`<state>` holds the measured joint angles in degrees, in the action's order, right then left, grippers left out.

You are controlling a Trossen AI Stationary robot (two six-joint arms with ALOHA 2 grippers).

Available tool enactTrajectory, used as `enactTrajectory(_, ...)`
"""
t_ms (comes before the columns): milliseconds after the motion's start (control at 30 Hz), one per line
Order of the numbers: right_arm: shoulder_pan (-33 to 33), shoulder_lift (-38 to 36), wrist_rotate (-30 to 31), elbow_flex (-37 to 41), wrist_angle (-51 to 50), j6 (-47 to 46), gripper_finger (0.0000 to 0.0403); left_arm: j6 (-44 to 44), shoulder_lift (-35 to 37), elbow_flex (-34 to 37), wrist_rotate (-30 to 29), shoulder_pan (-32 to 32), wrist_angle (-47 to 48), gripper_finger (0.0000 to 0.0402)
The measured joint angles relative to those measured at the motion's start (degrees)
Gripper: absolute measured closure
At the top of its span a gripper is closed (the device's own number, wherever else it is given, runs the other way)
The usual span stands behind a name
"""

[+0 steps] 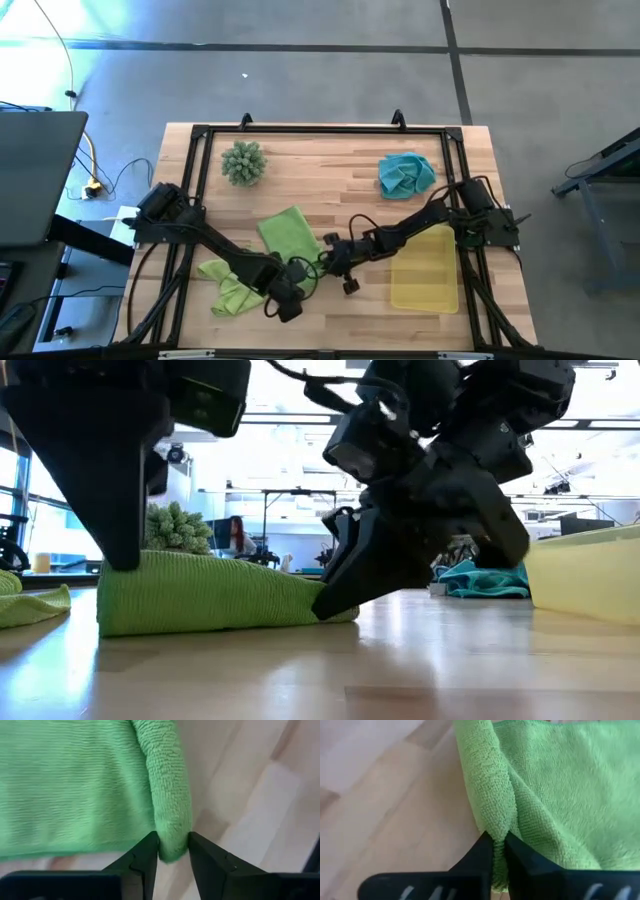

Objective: Roll microfiber towels into tight, uniform cylinder then place into a basket
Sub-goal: Roll the green cloth

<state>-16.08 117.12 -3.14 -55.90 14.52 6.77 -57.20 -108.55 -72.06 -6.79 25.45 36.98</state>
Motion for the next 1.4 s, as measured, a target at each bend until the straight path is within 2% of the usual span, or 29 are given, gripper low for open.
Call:
enactTrajectory(233,2.6,0.0,-9.4,0.0,0.0,-12.7,0.0399,0.7,0.1,-4.7,-0.4,0.1,13.5,0.0295)
enactTrajectory(500,5.6,0.3,-17.1,0.1,0.0,-19.6,0.0398,-4.0,0.1,-4.7,-1.7,2.2,14.5,0.0295)
enactTrajectory(667,8.1,0.4,-19.0,0.3,0.7,-26.3,0.0398,-6.0,0.3,-4.7,-11.2,5.2,19.8,0.0295)
enactTrajectory(800,10.4,0.4,-17.5,0.3,1.3,-30.6,0.0398,-5.2,5.2,-0.7,-14.4,5.9,23.1,0.0296)
enactTrajectory(900,11.3,0.3,-16.8,0.3,1.3,-32.3,0.0398,-3.3,9.1,5.0,-17.1,5.9,19.2,0.0296)
enactTrajectory(1167,12.5,0.5,-19.3,-1.7,-1.9,-31.1,0.0398,6.6,16.0,18.0,-23.4,4.1,-1.1,0.0296)
enactTrajectory(1400,13.1,0.5,-21.3,-2.7,-3.2,-28.9,0.0398,12.5,17.6,25.9,-29.3,5.1,-30.0,0.0296)
